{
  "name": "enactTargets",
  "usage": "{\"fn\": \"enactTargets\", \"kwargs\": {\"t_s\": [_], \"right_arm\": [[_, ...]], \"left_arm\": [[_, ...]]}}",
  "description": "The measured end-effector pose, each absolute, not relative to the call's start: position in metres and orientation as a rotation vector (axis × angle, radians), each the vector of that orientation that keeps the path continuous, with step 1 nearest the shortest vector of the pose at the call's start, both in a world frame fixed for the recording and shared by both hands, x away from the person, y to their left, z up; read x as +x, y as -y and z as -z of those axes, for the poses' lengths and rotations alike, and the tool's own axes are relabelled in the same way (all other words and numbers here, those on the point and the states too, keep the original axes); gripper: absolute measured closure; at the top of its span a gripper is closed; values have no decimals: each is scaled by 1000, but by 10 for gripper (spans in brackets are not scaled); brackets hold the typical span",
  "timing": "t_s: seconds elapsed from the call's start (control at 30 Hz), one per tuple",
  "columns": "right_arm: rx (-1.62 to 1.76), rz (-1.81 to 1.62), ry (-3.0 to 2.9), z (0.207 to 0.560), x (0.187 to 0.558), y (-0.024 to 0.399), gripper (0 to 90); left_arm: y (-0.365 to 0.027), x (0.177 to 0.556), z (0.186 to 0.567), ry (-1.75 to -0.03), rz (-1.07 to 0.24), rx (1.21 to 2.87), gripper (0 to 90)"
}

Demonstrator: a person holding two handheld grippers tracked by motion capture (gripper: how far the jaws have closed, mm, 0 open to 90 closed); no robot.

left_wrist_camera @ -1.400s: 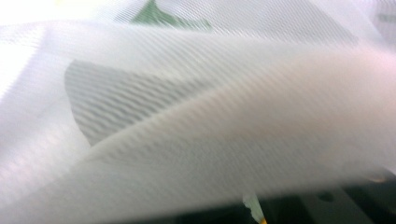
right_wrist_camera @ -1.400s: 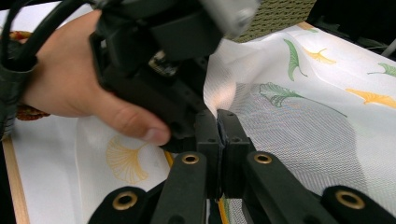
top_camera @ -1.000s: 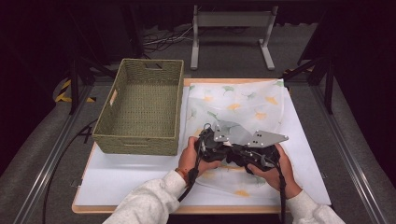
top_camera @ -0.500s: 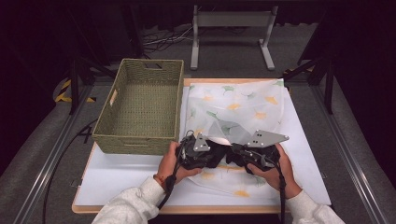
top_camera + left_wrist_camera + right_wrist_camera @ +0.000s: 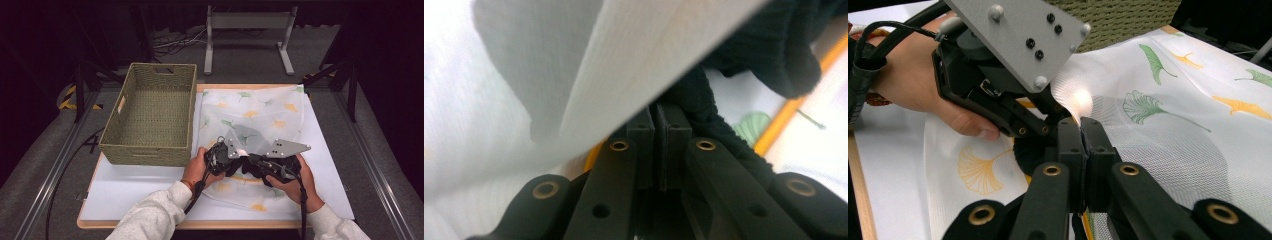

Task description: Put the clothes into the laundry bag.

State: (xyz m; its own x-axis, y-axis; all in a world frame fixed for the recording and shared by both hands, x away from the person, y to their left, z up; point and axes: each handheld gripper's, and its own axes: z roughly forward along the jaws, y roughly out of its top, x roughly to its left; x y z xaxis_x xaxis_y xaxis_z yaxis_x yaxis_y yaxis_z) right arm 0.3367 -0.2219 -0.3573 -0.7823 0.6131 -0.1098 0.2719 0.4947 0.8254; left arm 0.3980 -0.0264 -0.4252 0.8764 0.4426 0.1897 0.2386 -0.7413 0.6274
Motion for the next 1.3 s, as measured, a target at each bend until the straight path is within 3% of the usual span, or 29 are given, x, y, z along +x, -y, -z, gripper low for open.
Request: {"fn": "enactTargets", "kwargs": {"t_s": [0.43,0.87,1.03,1.3], "right_arm": [[743,-1186,-2386,362,338,220,891],[787,-1169,-2371,362,340,230,891],[789,-1164,-2371,362,340,229,891],[794,-1163,-2372,363,341,228,890]], "left_arm": [[24,413,418,-594,-465,2363,869],[-7,369,399,-423,-334,2240,757],[3,356,397,-359,-298,2230,744],[55,355,412,-302,-239,2261,686]]}}
